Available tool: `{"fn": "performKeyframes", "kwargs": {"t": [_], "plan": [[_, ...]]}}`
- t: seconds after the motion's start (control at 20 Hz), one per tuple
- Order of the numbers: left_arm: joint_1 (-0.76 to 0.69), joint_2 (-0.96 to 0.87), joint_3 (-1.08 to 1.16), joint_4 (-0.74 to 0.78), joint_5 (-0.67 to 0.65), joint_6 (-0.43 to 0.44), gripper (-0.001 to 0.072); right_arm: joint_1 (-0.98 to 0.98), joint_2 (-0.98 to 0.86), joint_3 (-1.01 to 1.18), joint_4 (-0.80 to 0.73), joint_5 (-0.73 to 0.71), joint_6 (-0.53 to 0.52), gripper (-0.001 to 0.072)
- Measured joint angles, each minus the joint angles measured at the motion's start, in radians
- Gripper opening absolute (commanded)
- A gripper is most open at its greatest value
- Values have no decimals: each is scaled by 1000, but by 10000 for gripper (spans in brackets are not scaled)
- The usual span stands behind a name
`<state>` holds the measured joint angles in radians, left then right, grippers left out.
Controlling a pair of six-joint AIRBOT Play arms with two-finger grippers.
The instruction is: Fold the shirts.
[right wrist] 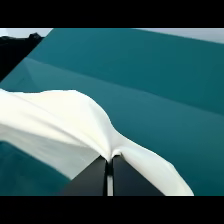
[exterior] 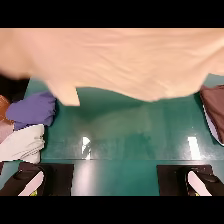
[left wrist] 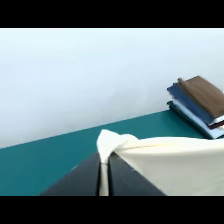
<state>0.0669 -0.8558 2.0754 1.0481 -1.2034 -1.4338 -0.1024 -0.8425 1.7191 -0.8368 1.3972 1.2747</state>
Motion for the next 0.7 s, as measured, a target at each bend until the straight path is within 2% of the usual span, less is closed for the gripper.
{"fn": "performKeyframes", "kwargs": {"t": [0.15, 0.35, 0.55, 0.7], "plan": [[0, 13, -39, -22, 4, -5, 28, -71, -7, 96, 0, 62, 27, 17], [-1, -21, -214, -33, -12, -8, 28, -106, -132, 171, 0, 155, 77, 17], [-5, -134, -438, -31, -29, -2, 28, -24, -337, 101, -53, 195, 97, 17], [-10, -278, -596, -27, 7, 24, 28, 84, -520, 12, -170, 144, 100, 17]]}}
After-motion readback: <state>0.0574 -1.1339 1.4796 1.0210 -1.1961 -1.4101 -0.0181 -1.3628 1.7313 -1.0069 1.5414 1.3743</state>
